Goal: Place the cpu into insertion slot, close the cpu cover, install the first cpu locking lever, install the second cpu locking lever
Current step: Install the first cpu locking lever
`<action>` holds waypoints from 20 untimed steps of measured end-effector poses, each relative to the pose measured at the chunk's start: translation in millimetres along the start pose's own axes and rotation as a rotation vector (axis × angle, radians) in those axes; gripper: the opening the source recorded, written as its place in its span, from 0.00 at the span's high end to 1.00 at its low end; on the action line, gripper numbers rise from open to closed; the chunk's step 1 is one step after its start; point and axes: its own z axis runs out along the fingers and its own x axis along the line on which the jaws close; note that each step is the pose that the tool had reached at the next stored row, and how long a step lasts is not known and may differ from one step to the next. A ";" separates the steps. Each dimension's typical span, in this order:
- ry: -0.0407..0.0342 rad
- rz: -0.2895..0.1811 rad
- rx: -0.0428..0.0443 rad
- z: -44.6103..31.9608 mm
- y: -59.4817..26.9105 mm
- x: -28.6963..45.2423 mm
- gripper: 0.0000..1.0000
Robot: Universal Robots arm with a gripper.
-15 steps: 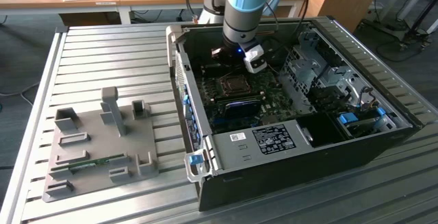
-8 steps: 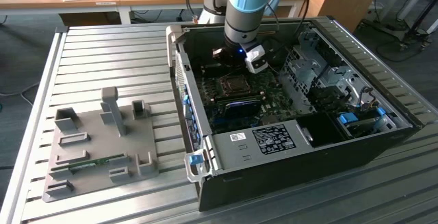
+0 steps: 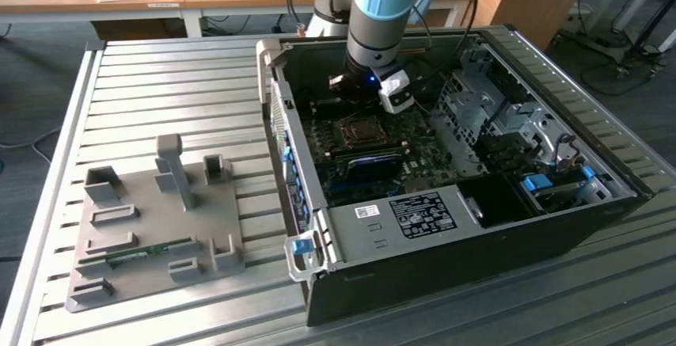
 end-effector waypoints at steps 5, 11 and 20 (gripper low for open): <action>0.0001 0.000 -0.0003 0.4 0.6 0.2 0.89; -0.0002 0.001 -0.0003 1.0 1.3 0.4 0.89; -0.0004 0.001 -0.0002 4.2 0.0 0.7 0.89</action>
